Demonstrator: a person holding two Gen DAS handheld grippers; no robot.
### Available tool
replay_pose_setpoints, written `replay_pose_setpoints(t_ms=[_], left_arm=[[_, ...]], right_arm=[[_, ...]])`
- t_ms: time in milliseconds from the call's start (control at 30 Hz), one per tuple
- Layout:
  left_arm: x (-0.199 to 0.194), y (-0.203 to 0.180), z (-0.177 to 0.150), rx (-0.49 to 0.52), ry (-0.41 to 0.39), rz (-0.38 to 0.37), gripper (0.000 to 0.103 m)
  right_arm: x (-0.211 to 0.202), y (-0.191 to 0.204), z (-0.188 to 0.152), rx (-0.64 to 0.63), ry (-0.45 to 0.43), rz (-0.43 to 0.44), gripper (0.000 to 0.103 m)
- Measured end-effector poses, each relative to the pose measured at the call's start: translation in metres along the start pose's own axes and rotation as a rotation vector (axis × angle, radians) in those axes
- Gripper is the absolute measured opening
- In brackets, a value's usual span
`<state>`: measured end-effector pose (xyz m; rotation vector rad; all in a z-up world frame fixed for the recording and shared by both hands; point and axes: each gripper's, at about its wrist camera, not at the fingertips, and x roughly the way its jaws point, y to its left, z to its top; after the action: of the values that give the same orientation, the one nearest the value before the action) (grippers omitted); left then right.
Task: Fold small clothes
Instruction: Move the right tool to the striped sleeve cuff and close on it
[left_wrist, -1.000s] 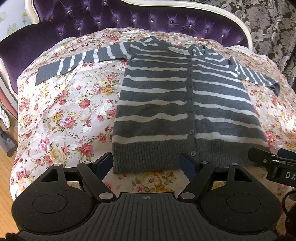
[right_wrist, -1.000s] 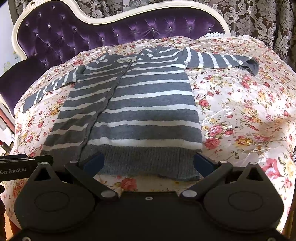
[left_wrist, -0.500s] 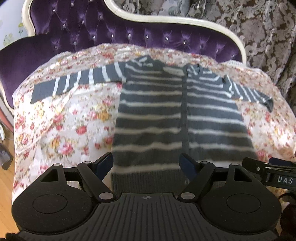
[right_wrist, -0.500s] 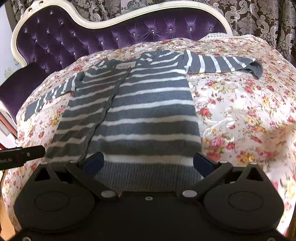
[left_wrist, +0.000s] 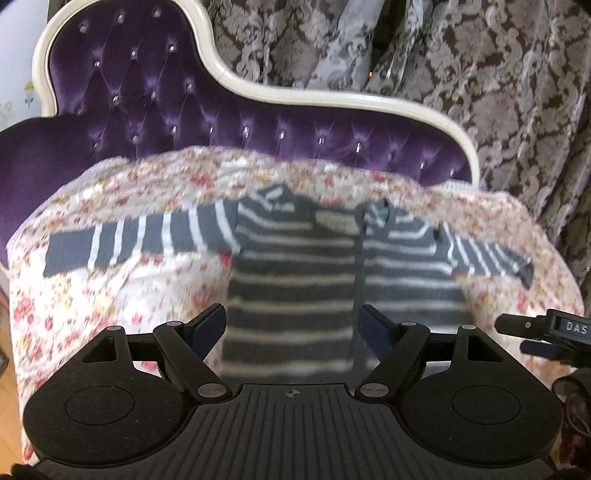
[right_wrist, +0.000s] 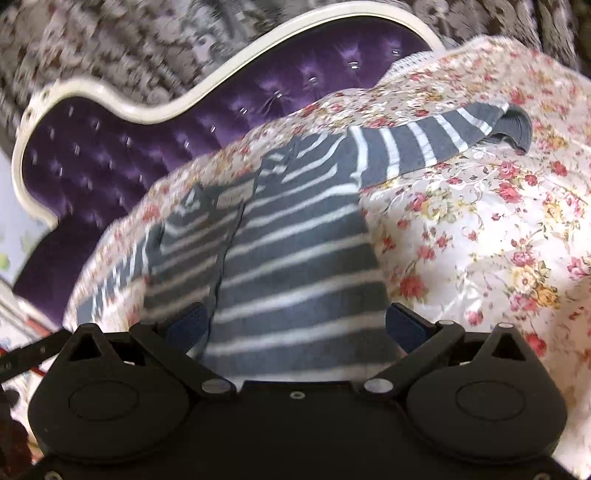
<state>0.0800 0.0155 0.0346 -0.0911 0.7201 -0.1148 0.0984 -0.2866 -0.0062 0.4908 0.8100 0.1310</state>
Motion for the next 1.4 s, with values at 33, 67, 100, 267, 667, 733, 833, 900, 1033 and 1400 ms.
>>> replay_pose_setpoints(t_ms=[33,67,100,267,667,733,833,900,1033,1400], left_arm=[[0.002,0.0,0.004,-0.002,-0.007,-0.002,0.078],[0.005,-0.001,0.007,-0.001,-0.011,-0.001,0.078],[0.008,-0.002,0.01,0.002,-0.018,0.001,0.078],[0.027,-0.007,0.016,0.019,-0.017,0.015,0.078],[0.093,0.0,-0.014,0.035,0.111,0.073,0.078],[0.1,0.002,-0.021,0.038,0.128,0.083,0.078],[0.107,0.004,-0.029,0.04,0.153,0.089,0.077],[0.113,0.005,-0.034,0.039,0.174,0.09,0.078],[0.119,0.008,-0.045,0.044,0.176,0.079,0.08],[0.121,0.008,-0.049,0.072,0.171,0.056,0.092]], right_arm=[[0.002,-0.006,0.006,0.02,-0.004,-0.002,0.102],[0.004,-0.013,0.013,0.041,-0.01,-0.004,0.102],[0.007,-0.019,0.019,0.06,-0.017,-0.007,0.102],[0.02,-0.059,0.05,0.147,-0.046,-0.064,0.102],[0.055,-0.144,0.126,0.239,-0.144,-0.231,0.093],[0.062,-0.153,0.134,0.256,-0.156,-0.248,0.091],[0.069,-0.165,0.142,0.291,-0.183,-0.248,0.086],[0.075,-0.169,0.147,0.299,-0.186,-0.275,0.084],[0.084,-0.176,0.153,0.319,-0.172,-0.31,0.068],[0.071,-0.116,0.176,0.02,-0.285,-0.387,0.014]])
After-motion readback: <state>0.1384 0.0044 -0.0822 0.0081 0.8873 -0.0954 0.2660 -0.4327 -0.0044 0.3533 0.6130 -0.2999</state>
